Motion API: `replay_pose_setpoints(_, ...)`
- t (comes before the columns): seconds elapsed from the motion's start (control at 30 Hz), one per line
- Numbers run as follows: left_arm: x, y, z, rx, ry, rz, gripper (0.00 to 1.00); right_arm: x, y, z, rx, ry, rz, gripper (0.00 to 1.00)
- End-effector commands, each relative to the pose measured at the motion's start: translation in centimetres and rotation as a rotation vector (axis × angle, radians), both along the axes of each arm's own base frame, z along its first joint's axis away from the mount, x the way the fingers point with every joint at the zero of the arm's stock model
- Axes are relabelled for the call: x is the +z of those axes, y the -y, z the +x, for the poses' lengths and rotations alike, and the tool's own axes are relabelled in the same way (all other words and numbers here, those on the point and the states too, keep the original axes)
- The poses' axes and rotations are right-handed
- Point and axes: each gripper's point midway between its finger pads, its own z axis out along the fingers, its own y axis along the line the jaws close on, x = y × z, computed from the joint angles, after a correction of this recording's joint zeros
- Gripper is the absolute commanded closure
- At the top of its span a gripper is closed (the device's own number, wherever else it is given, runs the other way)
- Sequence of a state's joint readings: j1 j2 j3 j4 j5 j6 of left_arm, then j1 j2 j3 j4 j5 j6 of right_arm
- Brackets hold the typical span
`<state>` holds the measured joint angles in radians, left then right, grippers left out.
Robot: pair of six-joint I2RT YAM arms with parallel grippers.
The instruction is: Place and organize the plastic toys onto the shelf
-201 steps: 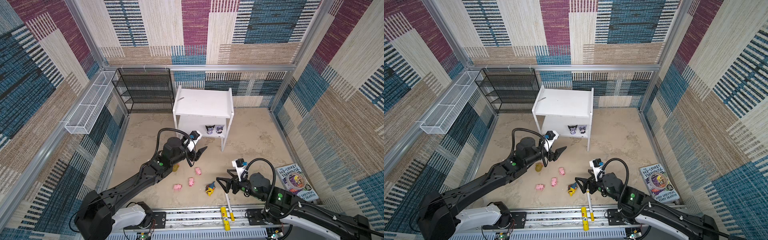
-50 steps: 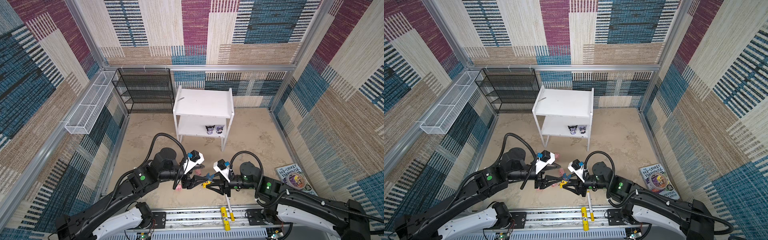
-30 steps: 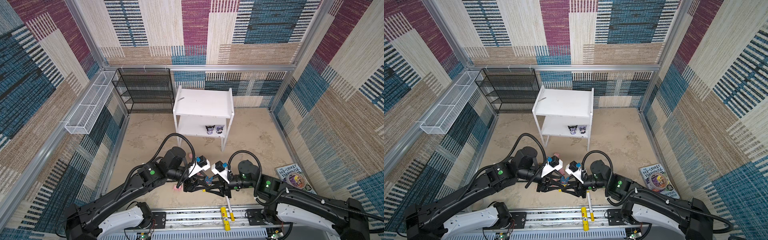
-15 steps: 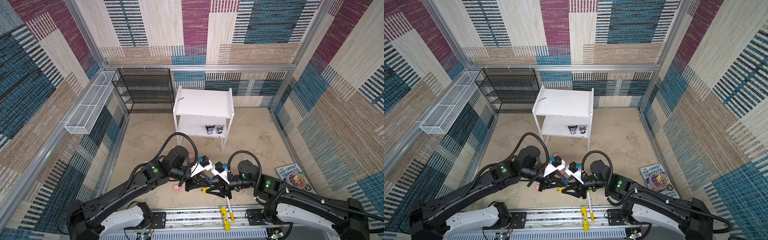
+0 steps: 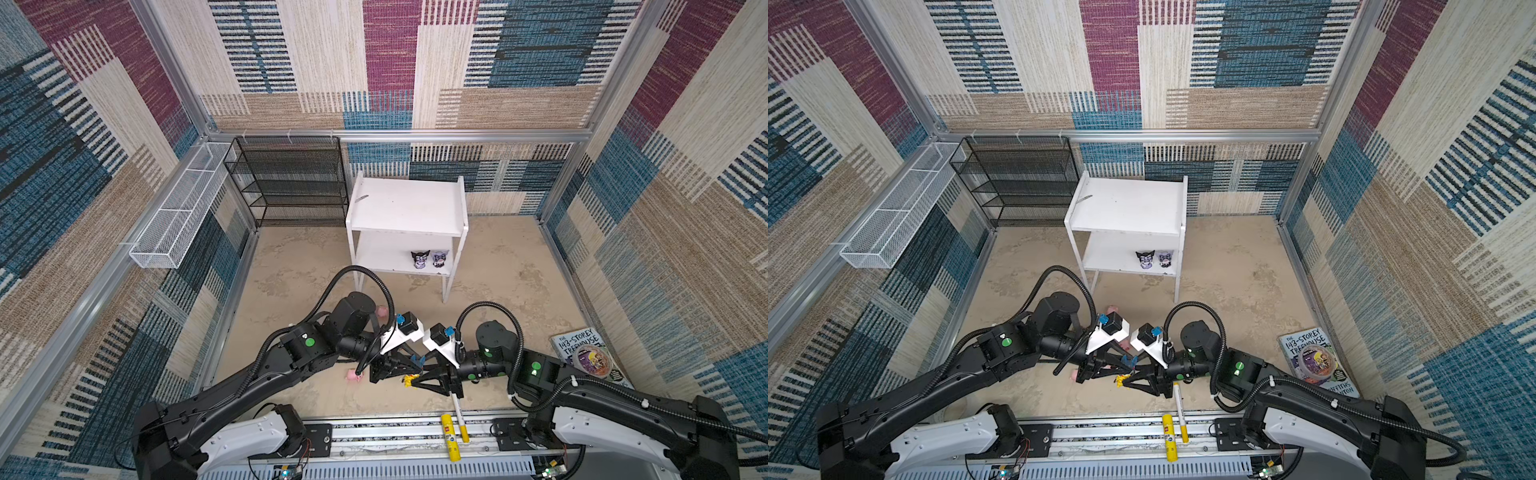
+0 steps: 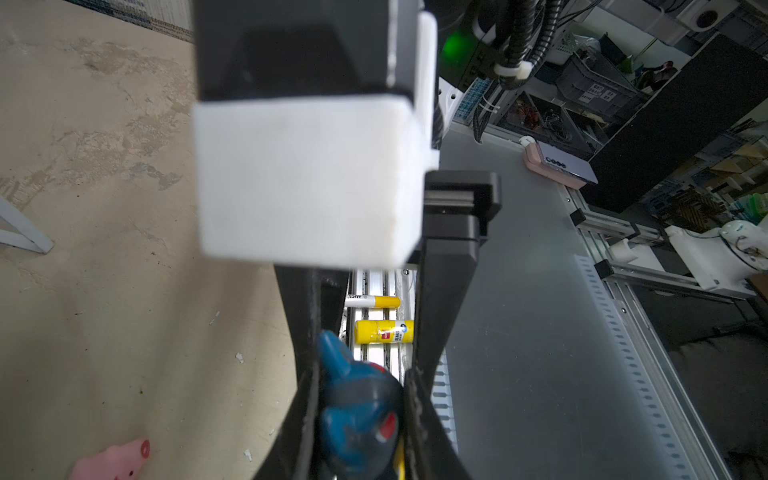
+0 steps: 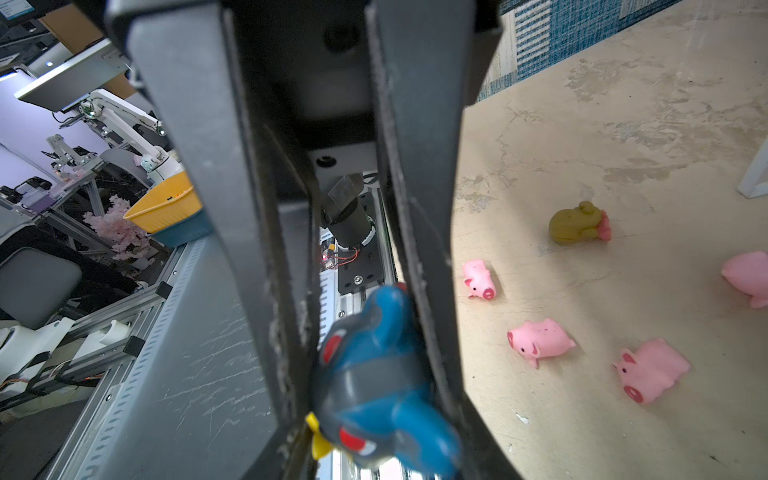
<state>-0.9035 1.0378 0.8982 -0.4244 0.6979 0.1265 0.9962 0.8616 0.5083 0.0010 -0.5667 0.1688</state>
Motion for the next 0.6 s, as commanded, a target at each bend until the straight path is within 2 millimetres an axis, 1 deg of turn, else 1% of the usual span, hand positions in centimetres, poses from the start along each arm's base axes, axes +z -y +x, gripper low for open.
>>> replay_pose_setpoints(0.0,0.19,-0.05,0.03,0.014,-0.001,-0.012,0.94,1.77,-0.48,0.6,-0.019,0.041,0.078,0.59)
replay_pose_setpoints(0.2,0.6,-0.06,0.04,0.025,0.006,-0.043,0.95,1.98,-0.56,0.2,-0.001,0.027,0.117,0.51)
replay_pose_setpoints(0.4,1.08,-0.15,-0.02,0.03,0.017,-0.066,0.95,2.05,-0.73,0.08,0.011,0.029,0.134,0.4)
replay_pose_setpoints(0.47,1.11,-0.21,0.04,0.035,0.02,-0.068,0.95,2.07,-0.81,0.09,0.015,0.031,0.137,0.38)
replay_pose_setpoints(0.57,1.06,-0.27,0.06,0.038,0.022,-0.069,0.96,1.89,-0.95,0.13,0.017,0.029,0.135,0.38)
